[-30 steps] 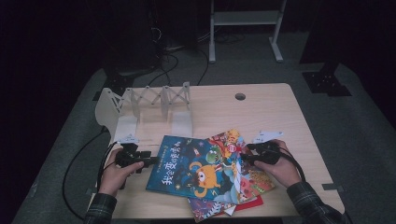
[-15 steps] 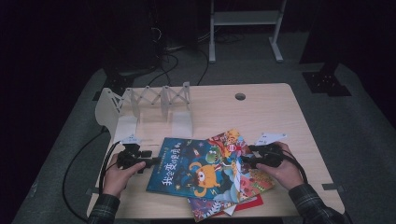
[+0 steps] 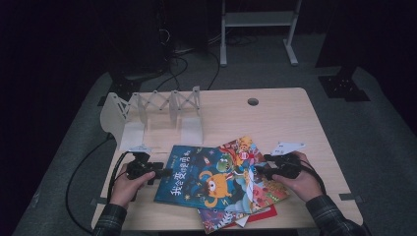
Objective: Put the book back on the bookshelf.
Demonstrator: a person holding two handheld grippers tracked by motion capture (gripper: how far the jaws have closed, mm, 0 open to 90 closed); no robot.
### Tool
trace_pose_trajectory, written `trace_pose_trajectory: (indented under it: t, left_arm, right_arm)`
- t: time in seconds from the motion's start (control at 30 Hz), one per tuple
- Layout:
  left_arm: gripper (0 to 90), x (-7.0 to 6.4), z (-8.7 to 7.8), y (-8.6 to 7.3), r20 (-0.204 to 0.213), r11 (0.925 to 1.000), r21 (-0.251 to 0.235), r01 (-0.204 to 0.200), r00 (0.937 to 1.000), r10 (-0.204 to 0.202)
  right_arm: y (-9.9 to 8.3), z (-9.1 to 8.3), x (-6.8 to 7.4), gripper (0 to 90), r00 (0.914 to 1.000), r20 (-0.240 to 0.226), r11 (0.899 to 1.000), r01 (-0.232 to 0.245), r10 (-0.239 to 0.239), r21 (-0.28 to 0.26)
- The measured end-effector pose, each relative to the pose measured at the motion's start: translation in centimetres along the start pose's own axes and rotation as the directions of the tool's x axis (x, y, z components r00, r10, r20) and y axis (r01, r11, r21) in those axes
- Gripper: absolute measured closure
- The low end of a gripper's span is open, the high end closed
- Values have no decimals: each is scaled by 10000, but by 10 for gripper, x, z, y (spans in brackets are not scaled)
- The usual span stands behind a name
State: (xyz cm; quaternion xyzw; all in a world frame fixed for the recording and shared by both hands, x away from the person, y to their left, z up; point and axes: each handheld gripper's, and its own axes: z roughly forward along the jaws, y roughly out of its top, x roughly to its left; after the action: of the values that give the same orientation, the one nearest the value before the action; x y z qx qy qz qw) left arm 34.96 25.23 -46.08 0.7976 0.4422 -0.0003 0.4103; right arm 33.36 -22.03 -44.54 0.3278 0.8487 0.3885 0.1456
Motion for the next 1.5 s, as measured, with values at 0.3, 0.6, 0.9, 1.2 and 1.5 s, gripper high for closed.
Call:
trace_pose_trajectory:
  t: [0.3, 0.6, 0.9, 1.2, 1.5]
  left_arm:
    - [329, 0, 5, -1, 553, 9993, 175, 321, 9979, -330]
    - [151, -8, 10, 0, 1211, 9996, 177, 225, 9923, -245]
    - [168, -3, 2, 2, 1623, 9995, -173, 261, 9865, -229]
    - [367, 6, -4, 1, 1491, 9979, -285, 578, 9874, -530]
    - [485, 9, -6, 1, 1292, 9897, -26, 1434, 9814, -1419]
  right_arm:
    - [-1, 0, 5, 399, 9996, -300, 9999, 8, -11, -100]
    - [-5, 4, 7, 399, 9997, -147, 9997, 210, -208, 84]
    - [-5, 4, 7, 394, 9997, -158, 9997, 209, -208, 80]
    - [-6, 4, 7, 394, 9997, -161, 9998, 209, -208, 68]
    - [-7, 4, 7, 394, 9997, -169, 9999, 169, -169, 1]
